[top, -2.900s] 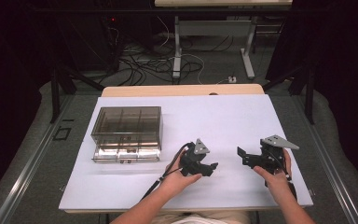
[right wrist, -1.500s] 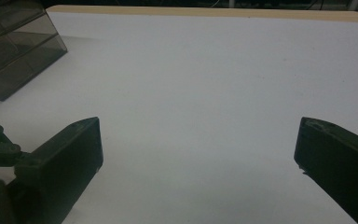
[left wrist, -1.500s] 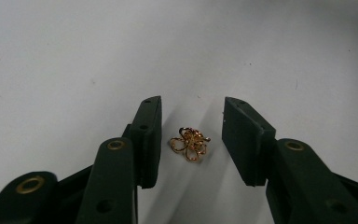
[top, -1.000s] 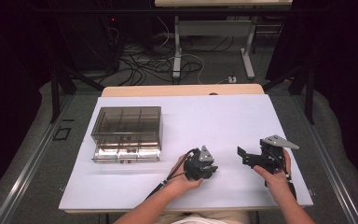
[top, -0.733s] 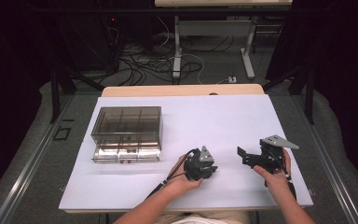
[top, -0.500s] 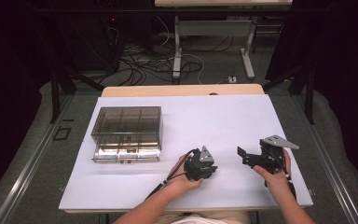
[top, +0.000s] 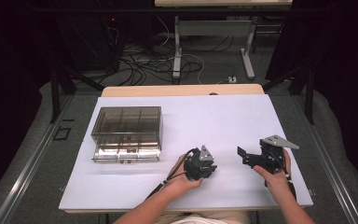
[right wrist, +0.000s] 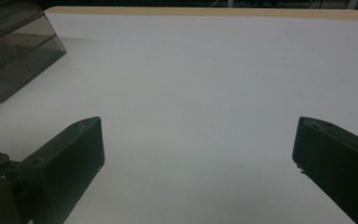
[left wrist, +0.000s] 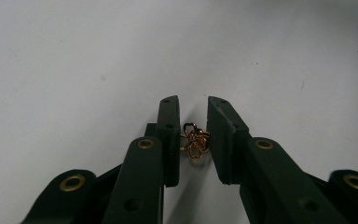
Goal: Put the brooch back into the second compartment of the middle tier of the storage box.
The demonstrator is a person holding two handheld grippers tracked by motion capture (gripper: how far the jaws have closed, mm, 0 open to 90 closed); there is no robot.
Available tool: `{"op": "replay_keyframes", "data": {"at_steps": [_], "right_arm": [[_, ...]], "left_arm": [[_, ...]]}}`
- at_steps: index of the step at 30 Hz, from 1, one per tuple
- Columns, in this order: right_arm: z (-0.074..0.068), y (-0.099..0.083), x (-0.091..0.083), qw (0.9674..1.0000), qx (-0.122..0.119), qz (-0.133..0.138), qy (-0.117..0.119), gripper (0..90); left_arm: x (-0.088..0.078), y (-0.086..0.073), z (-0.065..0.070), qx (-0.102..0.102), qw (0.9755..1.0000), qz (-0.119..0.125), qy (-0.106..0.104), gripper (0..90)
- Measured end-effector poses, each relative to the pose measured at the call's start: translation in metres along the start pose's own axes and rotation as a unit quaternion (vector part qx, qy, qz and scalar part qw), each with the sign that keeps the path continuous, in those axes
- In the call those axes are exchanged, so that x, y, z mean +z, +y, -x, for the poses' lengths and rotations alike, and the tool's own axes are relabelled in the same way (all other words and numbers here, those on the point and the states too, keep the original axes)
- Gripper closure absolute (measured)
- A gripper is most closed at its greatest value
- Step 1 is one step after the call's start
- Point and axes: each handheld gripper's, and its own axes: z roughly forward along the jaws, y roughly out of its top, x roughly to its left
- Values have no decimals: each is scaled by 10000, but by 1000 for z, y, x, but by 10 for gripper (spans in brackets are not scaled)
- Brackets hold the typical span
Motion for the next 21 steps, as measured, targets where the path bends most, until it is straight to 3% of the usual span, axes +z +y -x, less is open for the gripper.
{"op": "replay_keyframes", "data": {"at_steps": [9,14,15,21], "right_arm": [[-1,0,0,10000,12,-58,12,18],[-1,0,0,10000,15,-18,24,18],[-1,0,0,10000,15,-9,14,18],[0,0,-1,10000,-5,-60,10,18]], "left_arm": [[-5,2,-2,-218,9997,51,39,754],[-9,3,-3,-211,9997,104,109,754],[-9,3,-3,-304,9994,142,88,754],[-13,4,-4,-353,9991,183,138,754]]}}
